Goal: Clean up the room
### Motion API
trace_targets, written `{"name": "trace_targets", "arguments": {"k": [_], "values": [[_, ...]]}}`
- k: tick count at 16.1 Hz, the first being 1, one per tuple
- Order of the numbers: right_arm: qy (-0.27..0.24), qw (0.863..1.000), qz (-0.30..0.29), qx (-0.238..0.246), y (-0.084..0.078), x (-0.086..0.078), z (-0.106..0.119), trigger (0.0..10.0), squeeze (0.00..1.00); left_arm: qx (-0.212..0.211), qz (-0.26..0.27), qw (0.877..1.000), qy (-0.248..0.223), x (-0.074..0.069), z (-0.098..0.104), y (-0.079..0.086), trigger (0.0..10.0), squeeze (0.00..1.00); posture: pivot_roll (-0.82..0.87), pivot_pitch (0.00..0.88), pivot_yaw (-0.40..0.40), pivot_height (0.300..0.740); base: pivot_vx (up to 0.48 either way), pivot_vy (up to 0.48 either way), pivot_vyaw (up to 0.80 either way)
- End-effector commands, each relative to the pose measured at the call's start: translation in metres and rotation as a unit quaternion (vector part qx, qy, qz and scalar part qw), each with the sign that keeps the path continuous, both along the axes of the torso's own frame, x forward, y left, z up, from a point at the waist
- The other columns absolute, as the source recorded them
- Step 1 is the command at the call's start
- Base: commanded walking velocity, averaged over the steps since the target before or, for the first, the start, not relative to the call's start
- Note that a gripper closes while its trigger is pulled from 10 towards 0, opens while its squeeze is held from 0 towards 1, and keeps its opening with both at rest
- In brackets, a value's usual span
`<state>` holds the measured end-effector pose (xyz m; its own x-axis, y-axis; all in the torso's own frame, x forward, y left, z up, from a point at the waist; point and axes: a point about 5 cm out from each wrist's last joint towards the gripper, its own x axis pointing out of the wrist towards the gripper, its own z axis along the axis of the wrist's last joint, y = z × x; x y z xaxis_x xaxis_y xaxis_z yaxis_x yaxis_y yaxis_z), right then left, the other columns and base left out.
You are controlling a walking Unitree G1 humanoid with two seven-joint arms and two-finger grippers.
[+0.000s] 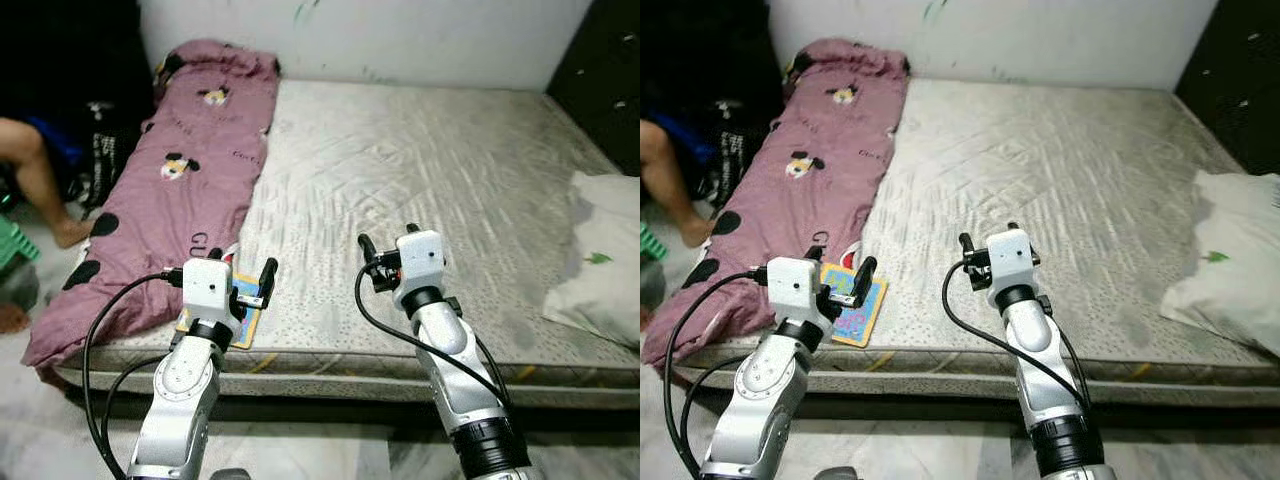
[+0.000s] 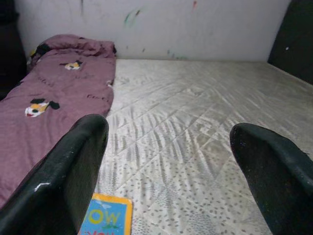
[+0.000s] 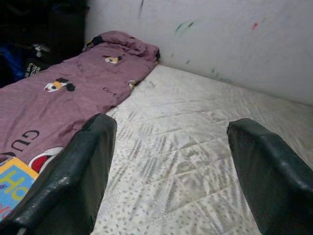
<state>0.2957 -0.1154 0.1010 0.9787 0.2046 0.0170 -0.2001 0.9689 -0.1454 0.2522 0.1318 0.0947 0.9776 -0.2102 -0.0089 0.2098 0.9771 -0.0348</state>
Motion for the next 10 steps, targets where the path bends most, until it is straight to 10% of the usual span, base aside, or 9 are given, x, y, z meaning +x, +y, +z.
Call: {"name": "trace_targets", "arguments": {"k": [1,10], "values": [[-0.005,1.0,-0.001,-0.002,-0.0001,0.003,0.003,10.0,0.0,0.0,-0.004,1.0,-0.008,0.0007,0.0036,0.0,10.0,0.0,0.08,0.0,-0.036,0.74,0.334,0.0,0.0],[-0.005,1.0,-0.003,-0.002,0.0,0.003,0.0029,10.0,0.0,-0.001,-0.005,1.0,0.003,0.0011,0.0005,-0.0007,10.0,0.0,0.08,0.0,-0.032,0.74,0.223,0.0,0.0]]}}
